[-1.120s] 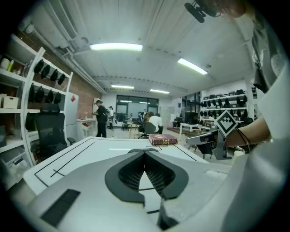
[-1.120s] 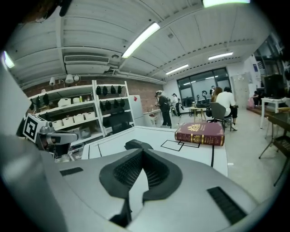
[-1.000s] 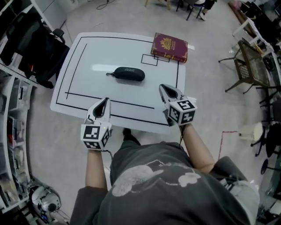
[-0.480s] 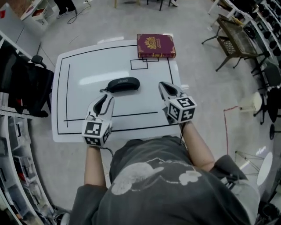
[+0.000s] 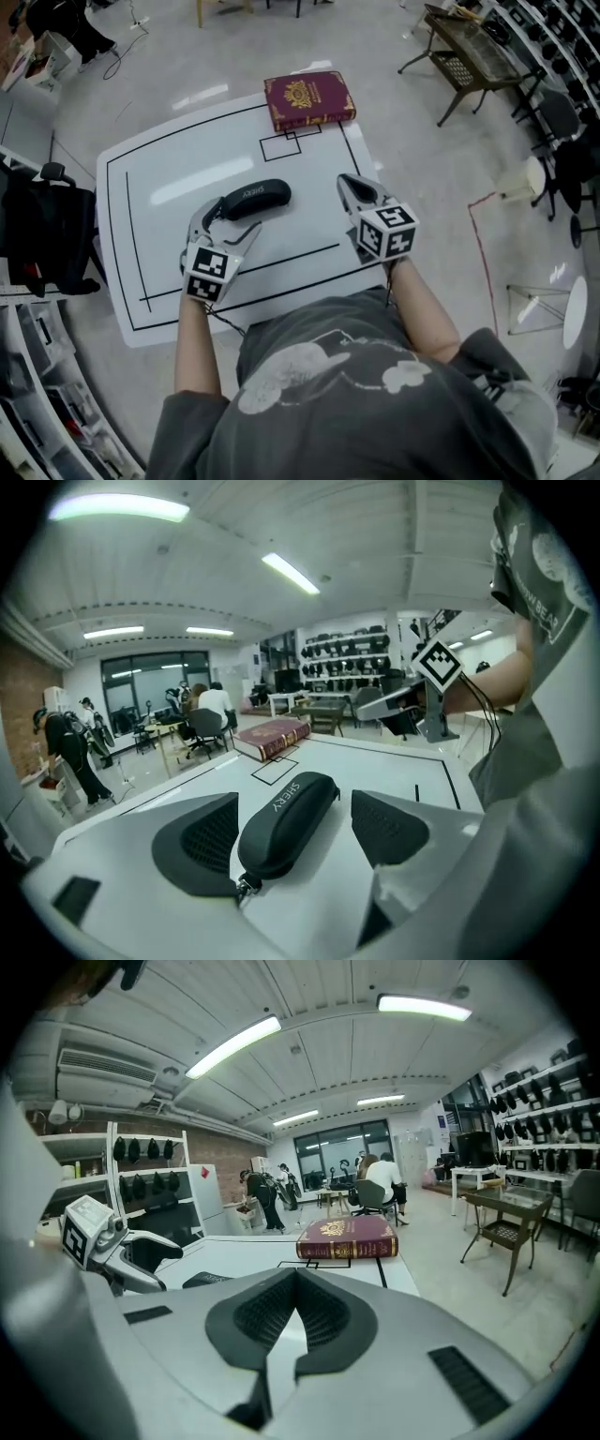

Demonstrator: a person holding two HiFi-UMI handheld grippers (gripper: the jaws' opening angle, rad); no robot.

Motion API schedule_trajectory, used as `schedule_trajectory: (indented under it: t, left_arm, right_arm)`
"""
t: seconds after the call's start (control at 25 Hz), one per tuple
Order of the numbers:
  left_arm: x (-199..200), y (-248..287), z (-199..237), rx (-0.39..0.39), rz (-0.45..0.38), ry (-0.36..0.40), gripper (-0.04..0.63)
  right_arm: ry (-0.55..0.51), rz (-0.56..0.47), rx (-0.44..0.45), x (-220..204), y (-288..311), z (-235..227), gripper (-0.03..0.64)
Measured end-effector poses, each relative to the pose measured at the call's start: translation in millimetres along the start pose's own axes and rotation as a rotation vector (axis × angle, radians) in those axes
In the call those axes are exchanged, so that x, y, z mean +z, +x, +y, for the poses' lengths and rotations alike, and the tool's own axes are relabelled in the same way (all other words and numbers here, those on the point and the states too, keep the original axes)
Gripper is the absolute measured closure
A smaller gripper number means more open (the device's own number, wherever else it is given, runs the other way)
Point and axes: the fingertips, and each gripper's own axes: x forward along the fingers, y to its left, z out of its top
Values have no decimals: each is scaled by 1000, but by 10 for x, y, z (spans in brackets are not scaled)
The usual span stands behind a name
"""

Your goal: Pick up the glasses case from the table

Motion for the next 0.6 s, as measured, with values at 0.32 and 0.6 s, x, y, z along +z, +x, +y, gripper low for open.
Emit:
schedule_trajectory:
  t: [0.32, 0.6]
  left_arm:
    - [-209, 391, 118, -128, 155, 198, 204]
    - [-398, 590, 123, -231, 247, 258, 204]
  right_arm:
    - [13, 35, -65, -43, 100, -133, 617]
    - [9, 65, -86, -41, 203, -168, 617]
